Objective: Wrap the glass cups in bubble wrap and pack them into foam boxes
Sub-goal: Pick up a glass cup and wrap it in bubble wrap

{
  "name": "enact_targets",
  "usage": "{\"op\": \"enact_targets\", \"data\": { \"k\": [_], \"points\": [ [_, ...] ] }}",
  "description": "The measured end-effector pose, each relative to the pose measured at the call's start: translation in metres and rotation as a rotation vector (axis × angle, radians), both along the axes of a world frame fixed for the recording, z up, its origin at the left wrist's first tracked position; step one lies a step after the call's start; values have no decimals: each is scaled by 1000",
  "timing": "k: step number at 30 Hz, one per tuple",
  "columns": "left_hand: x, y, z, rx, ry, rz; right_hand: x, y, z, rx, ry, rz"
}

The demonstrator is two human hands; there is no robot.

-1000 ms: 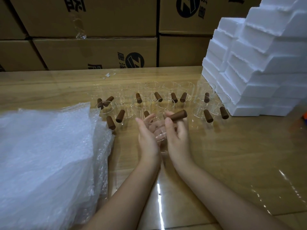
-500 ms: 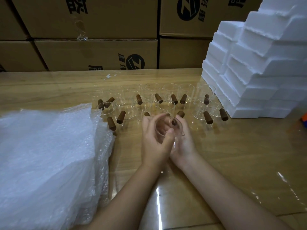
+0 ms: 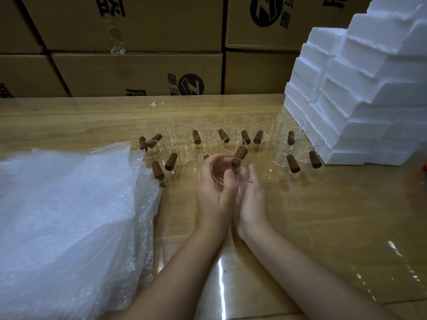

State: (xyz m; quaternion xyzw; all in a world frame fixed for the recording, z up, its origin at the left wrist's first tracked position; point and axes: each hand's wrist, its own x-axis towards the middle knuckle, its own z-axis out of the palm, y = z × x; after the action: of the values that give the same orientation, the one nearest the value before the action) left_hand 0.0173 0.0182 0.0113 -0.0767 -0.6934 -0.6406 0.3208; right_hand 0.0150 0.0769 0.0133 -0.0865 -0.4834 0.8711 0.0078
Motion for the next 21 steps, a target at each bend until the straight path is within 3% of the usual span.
{"op": "enact_targets", "data": {
  "k": [9,16,21],
  "points": [
    [-15,-14,-8,-14,12,102,10,-7,5,-106,-30,141],
    [-11,-9,-3,-16,-4,-172,0,9,8,-286,75,101],
    [-11,-5,-4,61,-47,-101,-4,10,3,-326,79,142]
  ]
}}
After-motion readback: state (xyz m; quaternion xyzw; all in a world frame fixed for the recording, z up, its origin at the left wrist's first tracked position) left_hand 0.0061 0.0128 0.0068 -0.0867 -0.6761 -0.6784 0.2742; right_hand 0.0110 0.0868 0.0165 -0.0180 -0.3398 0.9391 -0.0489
